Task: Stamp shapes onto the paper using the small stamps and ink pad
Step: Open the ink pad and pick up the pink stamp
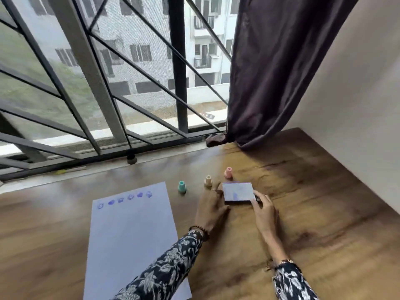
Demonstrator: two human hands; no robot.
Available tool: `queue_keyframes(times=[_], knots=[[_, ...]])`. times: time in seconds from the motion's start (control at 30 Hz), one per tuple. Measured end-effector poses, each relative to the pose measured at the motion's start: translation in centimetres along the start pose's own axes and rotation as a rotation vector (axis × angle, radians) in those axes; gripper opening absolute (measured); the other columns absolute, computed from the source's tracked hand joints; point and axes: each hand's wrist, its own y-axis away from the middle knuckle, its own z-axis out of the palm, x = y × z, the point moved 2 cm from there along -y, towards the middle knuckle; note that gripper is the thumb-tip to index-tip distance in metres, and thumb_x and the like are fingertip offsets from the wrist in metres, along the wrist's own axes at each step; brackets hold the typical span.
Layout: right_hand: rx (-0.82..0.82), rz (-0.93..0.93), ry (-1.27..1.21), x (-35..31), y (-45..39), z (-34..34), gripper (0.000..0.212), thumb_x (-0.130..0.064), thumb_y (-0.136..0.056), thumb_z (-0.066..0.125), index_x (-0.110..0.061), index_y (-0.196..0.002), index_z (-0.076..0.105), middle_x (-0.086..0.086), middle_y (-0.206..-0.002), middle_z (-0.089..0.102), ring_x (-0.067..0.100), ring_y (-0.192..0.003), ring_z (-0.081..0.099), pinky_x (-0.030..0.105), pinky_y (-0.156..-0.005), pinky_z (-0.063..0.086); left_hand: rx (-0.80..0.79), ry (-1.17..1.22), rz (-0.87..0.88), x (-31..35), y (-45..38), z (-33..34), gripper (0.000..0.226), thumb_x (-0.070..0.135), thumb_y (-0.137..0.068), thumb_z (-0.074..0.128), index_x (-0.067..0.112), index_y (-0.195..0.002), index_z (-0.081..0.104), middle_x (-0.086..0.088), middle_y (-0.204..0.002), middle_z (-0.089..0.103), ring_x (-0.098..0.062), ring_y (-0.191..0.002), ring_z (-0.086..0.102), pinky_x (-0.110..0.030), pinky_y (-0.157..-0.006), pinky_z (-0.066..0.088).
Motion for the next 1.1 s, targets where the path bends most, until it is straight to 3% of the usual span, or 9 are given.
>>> queue_keyframes(times=[0.1, 0.2, 0.43, 0.53, 0.67, 0.8, 0.87, 0.97, 1.1], knots=[[-0.014, 0.005, -0.035, 0.5, 1.9, 0.2, 0.024, -0.001, -0.084, 0.059, -0.005, -0.106, 0.066, 0.015, -0.107, 0.068, 0.031, -0.098, 0.062, 0.031, -0.083, 0.042, 0.046, 0.094, -0.067, -0.1, 2.5, 0.2, 0.062, 0.008, -0.067, 0.069, 0.019, -0.123, 0.044, -0.014, -0.129, 0.055, -0.028, -0.114, 0.053, -0.035, -0.093, 0.043], [-0.029, -0.012, -0.033, 0.3, 2.1, -0.3, 0.025, 0.001, -0.083, 0.059, -0.004, -0.106, 0.066, 0.015, -0.110, 0.068, 0.031, -0.101, 0.061, 0.034, -0.088, 0.043, 0.031, 0.048, -0.098, 0.0, 3.4, 0.1, 0.062, 0.014, -0.072, 0.067, 0.021, -0.128, 0.042, -0.009, -0.128, 0.057, -0.030, -0.113, 0.052, -0.041, -0.092, 0.044], [-0.144, -0.100, -0.015, -0.7, 5.7, -0.5, 0.027, 0.006, -0.083, 0.058, -0.003, -0.106, 0.067, 0.013, -0.112, 0.068, 0.019, -0.103, 0.057, 0.016, -0.087, 0.034, 0.105, 0.078, -0.276, -1.0, 10.0, -0.6, 0.070, 0.022, -0.074, 0.068, 0.030, -0.134, 0.032, 0.008, -0.115, 0.064, -0.016, -0.109, 0.051, -0.031, -0.089, 0.040], [-0.168, -0.120, -0.005, -1.1, 6.7, -0.2, 0.027, 0.005, -0.082, 0.059, -0.003, -0.107, 0.066, 0.014, -0.112, 0.067, 0.022, -0.104, 0.056, 0.015, -0.087, 0.032, 0.110, 0.032, -0.261, -1.8, 11.8, -1.0, 0.066, 0.029, -0.078, 0.066, 0.032, -0.135, 0.031, 0.011, -0.111, 0.065, -0.011, -0.105, 0.050, -0.031, -0.091, 0.038], [-0.207, -0.105, 0.040, -2.5, 7.5, 0.7, 0.042, -0.008, -0.072, 0.075, 0.000, -0.111, 0.061, 0.015, -0.113, 0.062, 0.030, -0.109, 0.054, 0.036, -0.098, 0.040, 0.142, -0.029, -0.257, -2.6, 10.7, -2.5, 0.032, 0.019, -0.081, 0.063, 0.020, -0.112, 0.058, 0.004, -0.116, 0.065, -0.019, -0.103, 0.051, -0.035, -0.091, 0.041], [-0.234, -0.117, 0.157, -3.0, 8.5, 1.5, 0.076, -0.027, -0.056, 0.086, -0.001, -0.120, 0.053, 0.016, -0.118, 0.054, 0.031, -0.112, 0.048, 0.033, -0.098, 0.035, 0.179, -0.147, -0.230, -3.2, 8.8, -3.9, 0.020, 0.018, -0.087, 0.056, 0.023, -0.103, 0.066, -0.001, -0.095, 0.065, -0.022, -0.095, 0.048, -0.026, -0.076, 0.031], [-0.240, -0.123, 0.250, -2.9, 8.7, 1.8, 0.088, -0.037, -0.054, 0.085, -0.004, -0.126, 0.047, 0.015, -0.121, 0.050, 0.031, -0.114, 0.045, 0.034, -0.099, 0.034, 0.124, -0.190, -0.220, -3.5, 8.0, -4.3, 0.016, 0.021, -0.087, 0.058, 0.025, -0.097, 0.069, -0.004, -0.091, 0.064, -0.023, -0.093, 0.048, -0.031, -0.079, 0.035], [-0.236, -0.135, 0.316, -3.0, 8.8, 2.2, 0.091, -0.042, -0.055, 0.081, -0.005, -0.128, 0.043, 0.015, -0.123, 0.049, 0.031, -0.113, 0.044, 0.037, -0.099, 0.035, 0.067, -0.155, -0.229, -3.6, 7.1, -4.6, 0.011, 0.026, -0.083, 0.063, 0.025, -0.089, 0.072, -0.004, -0.088, 0.066, -0.024, -0.091, 0.049, -0.042, -0.082, 0.039], [-0.256, -0.176, 0.331, -3.1, 8.7, 1.9, 0.080, -0.036, -0.059, 0.079, -0.003, -0.125, 0.048, 0.018, -0.121, 0.054, 0.035, -0.109, 0.048, 0.040, -0.096, 0.038, 0.091, -0.102, -0.242, -3.5, 6.9, -4.6, 0.010, 0.030, -0.079, 0.067, 0.024, -0.082, 0.074, -0.003, -0.085, 0.067, -0.023, -0.088, 0.050, -0.045, -0.081, 0.039]])
